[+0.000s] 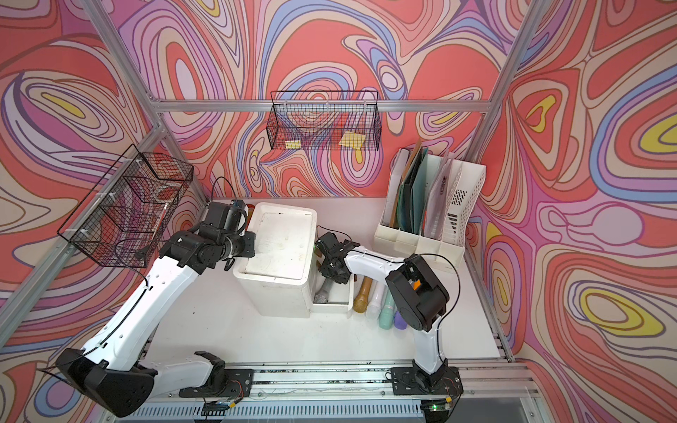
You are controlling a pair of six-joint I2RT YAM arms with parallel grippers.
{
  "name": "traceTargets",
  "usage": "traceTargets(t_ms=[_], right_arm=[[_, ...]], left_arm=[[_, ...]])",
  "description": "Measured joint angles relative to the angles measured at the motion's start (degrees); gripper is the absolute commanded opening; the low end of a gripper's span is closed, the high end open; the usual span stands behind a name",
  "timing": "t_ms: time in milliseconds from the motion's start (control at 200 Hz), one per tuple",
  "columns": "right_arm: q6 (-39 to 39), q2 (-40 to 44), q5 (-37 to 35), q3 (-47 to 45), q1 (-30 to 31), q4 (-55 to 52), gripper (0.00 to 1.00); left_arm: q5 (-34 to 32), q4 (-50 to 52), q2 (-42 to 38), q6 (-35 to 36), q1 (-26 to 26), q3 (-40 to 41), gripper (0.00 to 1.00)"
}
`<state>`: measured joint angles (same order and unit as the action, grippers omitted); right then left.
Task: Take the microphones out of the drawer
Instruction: Pick up the microphone from the drawer.
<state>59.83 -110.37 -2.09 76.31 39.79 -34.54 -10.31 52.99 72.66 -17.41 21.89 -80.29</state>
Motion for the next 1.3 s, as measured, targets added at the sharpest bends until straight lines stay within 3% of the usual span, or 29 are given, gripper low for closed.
traceTargets(t_ms=[621,951,1302], right_arm=[[-11.4,5.4,-11.6,8.0,0.8,-7.3,0.12],[-15.3,8.5,-17.0,8.1,0.8,-9.3,0.1],[-20.2,18.0,-24.3,5.5,0.7,-12.4,0.1]], left_arm=[[-0.4,0.0,0.0,-0.4,0.0,0.0,0.0],[-0.4,0.0,0.0,-0.4,0.0,0.0,0.0],[-0.4,0.0,0.0,-0.4,0.0,0.0,0.0]])
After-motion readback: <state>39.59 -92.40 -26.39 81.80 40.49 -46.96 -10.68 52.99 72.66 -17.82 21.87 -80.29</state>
